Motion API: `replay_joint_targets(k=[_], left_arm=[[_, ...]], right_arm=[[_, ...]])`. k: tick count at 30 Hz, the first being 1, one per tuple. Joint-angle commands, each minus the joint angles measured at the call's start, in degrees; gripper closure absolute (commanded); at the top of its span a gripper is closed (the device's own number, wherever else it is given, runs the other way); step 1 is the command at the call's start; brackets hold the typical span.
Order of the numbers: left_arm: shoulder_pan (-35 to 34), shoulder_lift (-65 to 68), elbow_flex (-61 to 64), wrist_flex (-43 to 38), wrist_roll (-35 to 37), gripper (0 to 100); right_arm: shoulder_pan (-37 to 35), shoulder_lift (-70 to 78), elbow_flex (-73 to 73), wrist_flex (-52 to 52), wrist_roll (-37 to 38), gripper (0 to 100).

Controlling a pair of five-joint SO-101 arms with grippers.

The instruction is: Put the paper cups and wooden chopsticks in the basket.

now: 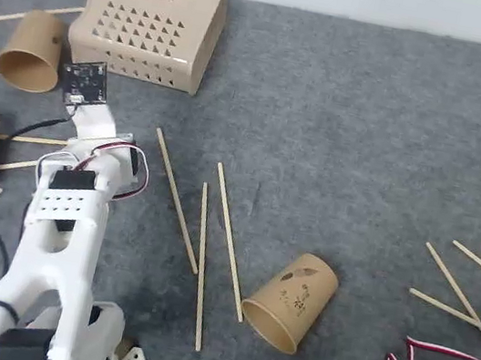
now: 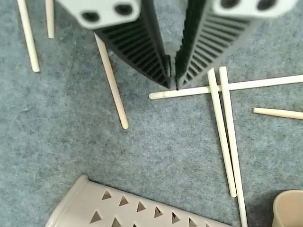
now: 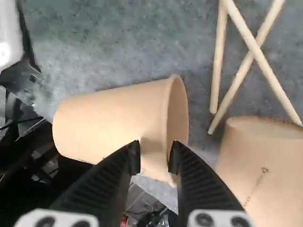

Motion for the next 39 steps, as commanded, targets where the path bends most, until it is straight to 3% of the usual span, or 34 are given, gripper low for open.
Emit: replay_joint_targets(k=[1,5,8,15,20,28,39], left_arm=[[0.35,-0.09,-0.22,-1.32,-0.70,99],[0.35,-0.09,-0.22,-1.32,-0.70,99],[0.35,-0.09,-0.22,-1.32,-0.70,99],[0.35,-0.09,-0.22,-1.32,-0.70,99],[0.44,-0.09,-0.22,-1.32,-0.70,99],[0.44,-0.09,-0.22,-1.32,-0.70,99],[0.53,-0.09,-0.22,-1.41,-0.70,99]], right_arm=[[0.57,-0.40,-1.23,1.80,1.05,87.6],[0.57,2.24,-1.49,1.80,1.23,88.9],[0.31,2.86,-1.49,1.80,1.23,99.5],[-1.45,2.77,-1.58,2.33,-0.18,99.1],[-8.22,2.77,-1.67,2.33,-17.23,99.1],[-26.51,2.77,-1.14,2.42,-45.19,99.1],[-47.69,2.68,-1.49,2.42,-63.82,99.0]])
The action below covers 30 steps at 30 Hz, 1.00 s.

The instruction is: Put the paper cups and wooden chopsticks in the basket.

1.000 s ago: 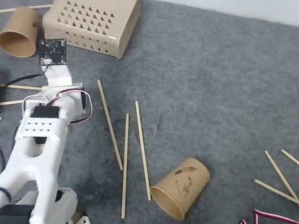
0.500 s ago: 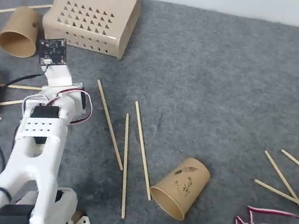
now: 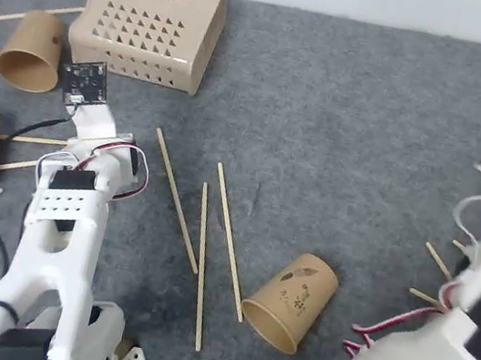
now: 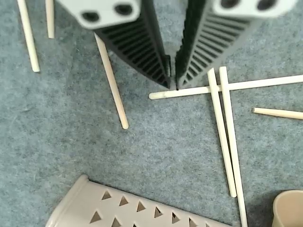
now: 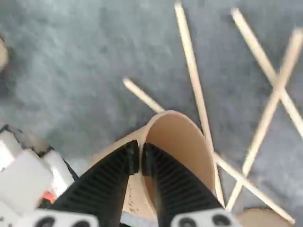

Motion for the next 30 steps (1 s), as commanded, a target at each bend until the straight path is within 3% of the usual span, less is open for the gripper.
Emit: replay_joint_targets(k=[1,3,8,11,22,30], left_arm=[[0.53,-0.09,-0.22,-1.41,-0.70,99],[0.53,-0.09,-0.22,-1.41,-0.70,99],[0.53,-0.09,-0.22,-1.41,-0.70,99],[0.62,-0.09,-0.22,-1.49,-0.79,99],[0.62,-0.09,-0.22,-1.49,-0.79,99],[0.53,-0.09,0.13,-1.41,-0.79,99]], right_arm=[[-5.49,-0.57,-1.41,2.24,-5.01,98.9],[-7.78,-0.57,-1.49,2.24,-7.12,96.9],[-11.03,-0.57,-1.93,2.33,-10.02,78.9],[-11.38,-0.57,-5.54,2.59,-10.37,73.9],[1.71,-1.27,-18.46,-0.75,-12.40,74.2],[3.74,13.85,-18.90,-10.24,-12.40,94.7]])
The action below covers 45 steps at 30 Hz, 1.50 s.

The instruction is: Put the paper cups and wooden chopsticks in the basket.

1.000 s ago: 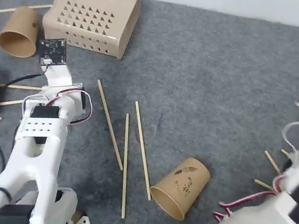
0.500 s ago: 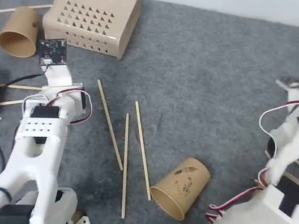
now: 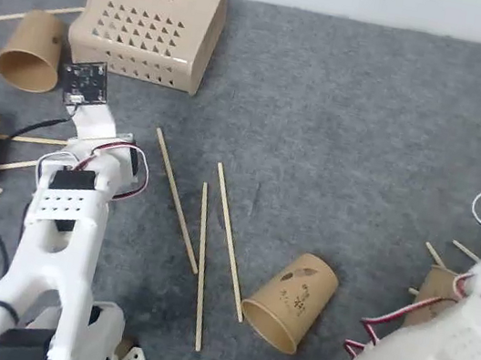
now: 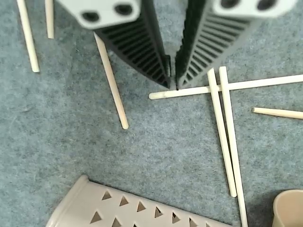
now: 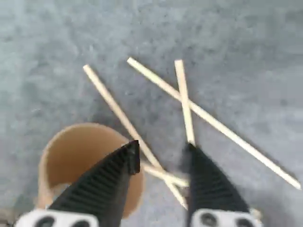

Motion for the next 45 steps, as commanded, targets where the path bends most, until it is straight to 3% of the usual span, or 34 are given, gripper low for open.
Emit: replay_joint_targets(k=[1,8,15,25,35,45], left_arm=[[0.53,-0.09,0.22,-1.49,-0.62,99],[0.62,-0.09,0.22,-1.49,-0.62,99],[0.62,-0.09,0.13,-1.58,-0.62,99],[0.70,-0.09,0.40,-2.81,-0.62,99],[0.70,-0.09,0.40,-2.90,-0.62,99],[0.70,-0.09,0.40,-2.81,-0.62,99]], right_arm=[[0.48,4.18,-3.69,-3.65,-0.44,94.1],[-0.57,10.51,-6.77,-10.95,-0.44,83.5],[-0.66,14.02,-9.41,-13.41,2.11,83.8],[-1.45,22.99,-9.93,-22.64,6.15,97.6],[-2.07,17.54,-25.76,-10.33,4.66,99.1],[-2.95,15.69,-46.86,-10.42,3.52,99.1]])
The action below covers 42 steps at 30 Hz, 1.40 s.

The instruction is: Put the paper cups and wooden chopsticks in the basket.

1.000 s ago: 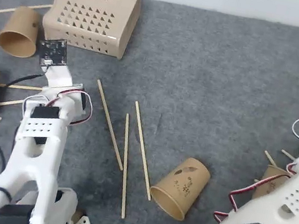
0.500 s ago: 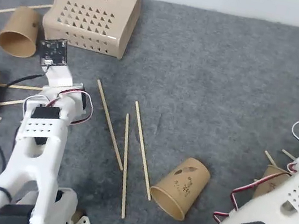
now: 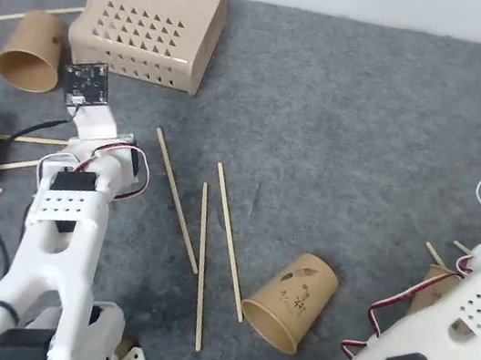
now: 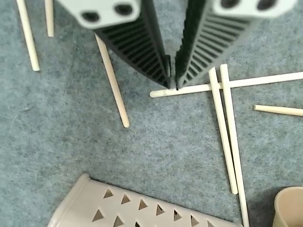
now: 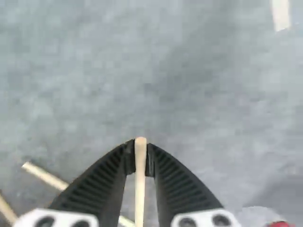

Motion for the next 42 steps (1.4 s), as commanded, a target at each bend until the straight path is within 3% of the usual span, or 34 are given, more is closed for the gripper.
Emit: replay_joint_targets(k=[1,7,14,26,38,42], left_arm=[[0.44,-0.09,-0.31,-1.41,-0.44,99],[0.44,-0.09,-0.31,-1.41,-0.44,99],[0.35,-0.09,-0.31,-1.41,-0.44,99],[0.26,-0.09,0.04,-1.49,-0.44,99],[0.26,-0.18,0.31,-1.58,-0.44,99],[0.26,-0.18,0.31,-1.41,-0.44,99]], right_arm=[[-1.01,-5.05,-10.20,-0.75,-3.08,99.1],[-1.01,-5.05,-17.58,-12.62,-18.29,99.1],[0.57,-0.13,-18.02,-40.57,-46.15,99.1],[3.12,20.70,-18.02,-93.76,-49.85,99.1],[0.48,34.68,-17.67,-113.36,-49.93,99.1],[0.48,38.37,-17.67,-115.74,-50.37,99.1]])
